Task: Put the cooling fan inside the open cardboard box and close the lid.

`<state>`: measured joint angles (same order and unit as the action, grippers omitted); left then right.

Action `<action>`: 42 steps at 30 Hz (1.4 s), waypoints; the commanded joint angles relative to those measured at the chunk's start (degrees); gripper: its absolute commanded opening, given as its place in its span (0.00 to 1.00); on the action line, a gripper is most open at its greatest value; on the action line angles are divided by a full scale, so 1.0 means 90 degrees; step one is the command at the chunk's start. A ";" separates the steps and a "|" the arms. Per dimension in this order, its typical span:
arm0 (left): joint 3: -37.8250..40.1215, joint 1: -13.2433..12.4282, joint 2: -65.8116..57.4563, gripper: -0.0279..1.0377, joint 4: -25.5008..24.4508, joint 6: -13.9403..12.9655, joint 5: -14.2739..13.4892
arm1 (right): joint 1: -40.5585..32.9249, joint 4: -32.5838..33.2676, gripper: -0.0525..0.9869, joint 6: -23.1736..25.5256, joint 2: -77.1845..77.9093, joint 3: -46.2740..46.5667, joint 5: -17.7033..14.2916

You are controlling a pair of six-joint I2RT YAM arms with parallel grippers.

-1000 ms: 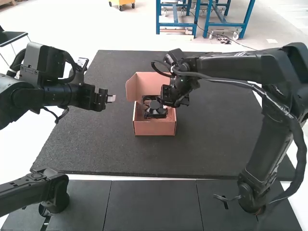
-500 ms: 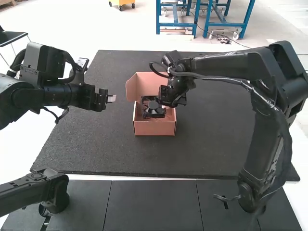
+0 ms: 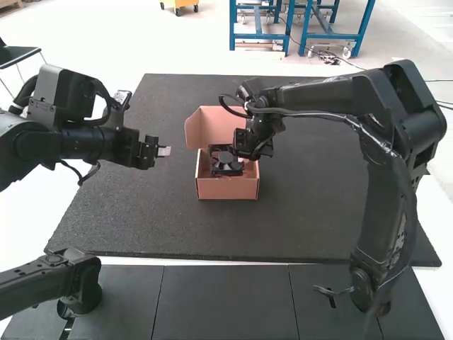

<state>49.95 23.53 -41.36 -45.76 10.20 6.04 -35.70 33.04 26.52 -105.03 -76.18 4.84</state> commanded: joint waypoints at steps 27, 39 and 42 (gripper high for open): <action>-0.0013 0.0042 0.0192 0.93 -0.0140 0.0039 0.0110 | 0.0090 -0.0380 0.12 -0.0261 -0.0703 -0.0168 -0.0020; 0.0006 0.0013 0.0162 0.93 -0.0043 0.0137 0.0090 | 0.0100 -0.0048 0.64 -0.0730 -0.0683 -0.0637 0.0068; 0.0065 0.0003 0.0065 0.93 -0.0033 0.0176 0.0041 | 0.0129 0.0148 0.75 -0.0896 -0.0664 -0.1008 0.0321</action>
<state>49.95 23.53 -40.82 -46.65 10.87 6.22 -35.55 33.91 20.58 -111.48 -81.43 5.89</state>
